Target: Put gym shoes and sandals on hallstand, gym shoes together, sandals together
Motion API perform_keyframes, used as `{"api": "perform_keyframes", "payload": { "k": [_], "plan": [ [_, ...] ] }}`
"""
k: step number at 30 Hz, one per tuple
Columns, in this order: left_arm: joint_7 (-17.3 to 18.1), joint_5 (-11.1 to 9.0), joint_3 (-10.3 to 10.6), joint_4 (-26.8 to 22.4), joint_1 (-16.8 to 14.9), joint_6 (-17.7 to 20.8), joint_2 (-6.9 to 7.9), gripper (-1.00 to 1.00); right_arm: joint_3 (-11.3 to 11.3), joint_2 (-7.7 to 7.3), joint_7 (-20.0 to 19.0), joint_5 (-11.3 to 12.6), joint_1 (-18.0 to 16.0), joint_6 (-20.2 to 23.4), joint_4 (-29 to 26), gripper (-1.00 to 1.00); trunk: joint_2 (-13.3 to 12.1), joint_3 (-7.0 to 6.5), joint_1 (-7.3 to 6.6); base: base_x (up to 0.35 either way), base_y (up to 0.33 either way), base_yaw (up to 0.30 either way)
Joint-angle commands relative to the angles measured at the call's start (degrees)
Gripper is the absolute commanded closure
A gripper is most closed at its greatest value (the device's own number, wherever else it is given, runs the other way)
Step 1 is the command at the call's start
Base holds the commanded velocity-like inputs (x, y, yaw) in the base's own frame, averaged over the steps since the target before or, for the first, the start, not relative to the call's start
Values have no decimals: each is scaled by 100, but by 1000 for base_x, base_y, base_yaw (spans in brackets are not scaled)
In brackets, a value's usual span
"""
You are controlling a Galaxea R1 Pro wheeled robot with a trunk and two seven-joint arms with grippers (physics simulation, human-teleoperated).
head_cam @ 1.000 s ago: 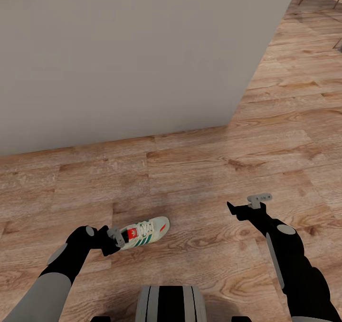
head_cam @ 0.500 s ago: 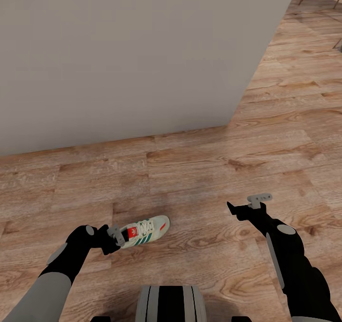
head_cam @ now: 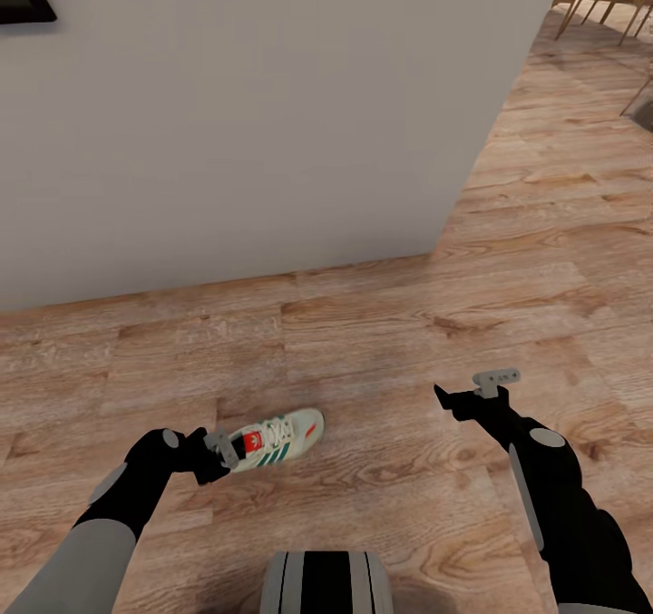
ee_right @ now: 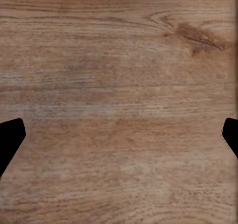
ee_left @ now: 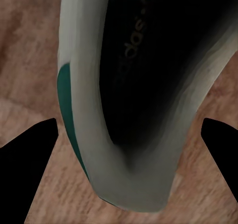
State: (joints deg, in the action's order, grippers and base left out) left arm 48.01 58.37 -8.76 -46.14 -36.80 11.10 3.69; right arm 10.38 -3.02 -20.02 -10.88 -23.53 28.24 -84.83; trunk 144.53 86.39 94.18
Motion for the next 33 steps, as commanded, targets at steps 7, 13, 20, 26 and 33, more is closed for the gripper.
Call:
{"api": "perform_keyframes", "payload": {
  "k": [7, 13, 20, 26, 33],
  "plan": [
    [65, -285, -154, 17, 2, 28, 0, 100, 10, -18, -55, -67, -3, 15, -8, -100, -8, -152, -19, 0, 0, 0],
    [63, -832, -302, 56, 15, 19, 27, 100, 16, -24, -48, -71, -3, 20, -15, -100, -16, -285, -34, 0, 0, 0],
    [26, -1861, -820, 67, 410, -41, 42, 100, 11, -10, -41, -80, -3, 13, -2, -100, -25, -440, -52, 0, 0, 0],
    [34, -2386, -2034, 68, 859, -713, 93, 100, 25, -37, -37, -124, 2, -147, 83, -100, -33, -624, -68, 0, 0, 0],
    [33, -2427, -2779, 66, 1088, -948, 52, 100, 417, -34, -37, -122, 333, -596, 426, -100, -43, -842, -86, 0, 0, 0]
  ]
}}
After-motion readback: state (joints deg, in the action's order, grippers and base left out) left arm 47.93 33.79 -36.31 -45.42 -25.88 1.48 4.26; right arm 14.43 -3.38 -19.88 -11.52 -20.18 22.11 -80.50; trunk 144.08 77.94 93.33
